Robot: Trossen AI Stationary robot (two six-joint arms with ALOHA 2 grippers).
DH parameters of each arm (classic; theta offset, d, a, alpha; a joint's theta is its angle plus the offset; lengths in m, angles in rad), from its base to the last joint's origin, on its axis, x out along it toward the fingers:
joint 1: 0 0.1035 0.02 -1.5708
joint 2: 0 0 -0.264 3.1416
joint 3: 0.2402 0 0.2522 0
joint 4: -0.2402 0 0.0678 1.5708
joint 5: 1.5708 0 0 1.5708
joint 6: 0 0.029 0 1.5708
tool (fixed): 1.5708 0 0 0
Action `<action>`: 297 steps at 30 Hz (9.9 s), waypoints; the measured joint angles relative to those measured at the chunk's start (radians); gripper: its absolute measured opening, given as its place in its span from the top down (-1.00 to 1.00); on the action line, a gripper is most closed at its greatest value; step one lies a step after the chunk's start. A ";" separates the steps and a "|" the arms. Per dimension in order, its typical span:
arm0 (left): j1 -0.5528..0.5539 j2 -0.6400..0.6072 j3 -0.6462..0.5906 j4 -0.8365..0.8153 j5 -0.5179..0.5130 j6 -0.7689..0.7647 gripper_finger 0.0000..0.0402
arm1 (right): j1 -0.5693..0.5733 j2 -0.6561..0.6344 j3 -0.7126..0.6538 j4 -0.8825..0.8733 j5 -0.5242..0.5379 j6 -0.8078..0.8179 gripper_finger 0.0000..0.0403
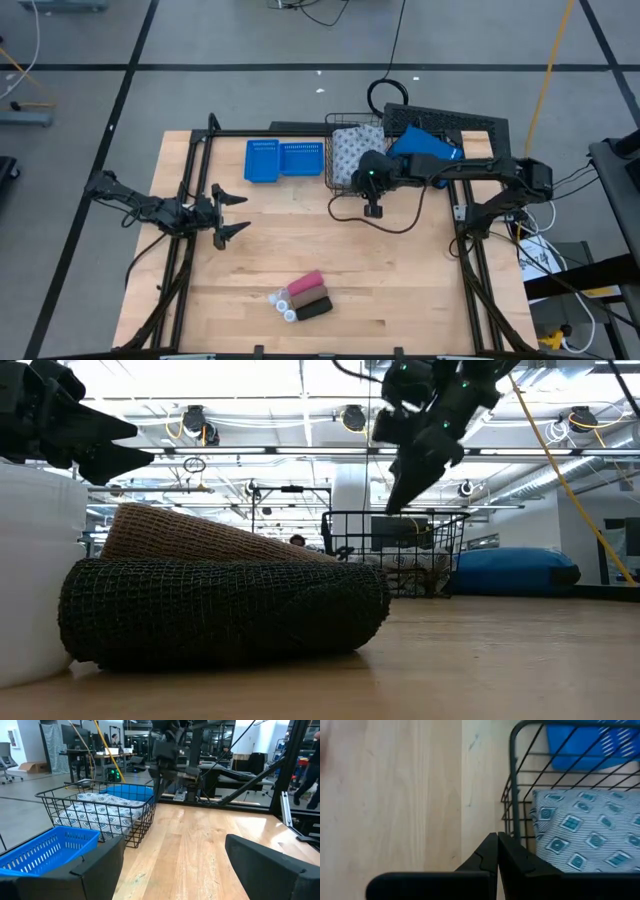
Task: Pick & Place Medicine items
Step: Put the transparent pill bottle into the right blue bin
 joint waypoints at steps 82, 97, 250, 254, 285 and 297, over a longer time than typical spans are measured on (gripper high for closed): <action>0.000 0.000 0.000 0.000 0.000 0.000 -0.75 | 0.373 -1.339 -1.052 1.015 0.097 0.090 1.00; 0.000 0.000 0.000 0.000 0.000 0.000 -0.75 | 0.373 -1.338 -1.063 0.782 0.097 0.134 1.00; -0.328 1.633 0.749 -0.300 0.250 -0.836 -0.40 | 0.372 -1.338 -1.066 0.584 0.100 0.161 1.00; -0.327 1.633 0.747 -0.287 0.240 -0.844 -0.11 | 0.372 -1.338 -1.066 0.584 0.100 0.160 1.00; 0.046 1.355 0.747 -1.152 1.170 -1.072 0.22 | 0.372 -1.338 -1.066 0.584 0.100 0.160 1.00; 0.094 1.374 0.747 -1.170 1.234 -1.059 0.20 | 0.372 -1.338 -1.066 0.584 0.100 0.160 1.00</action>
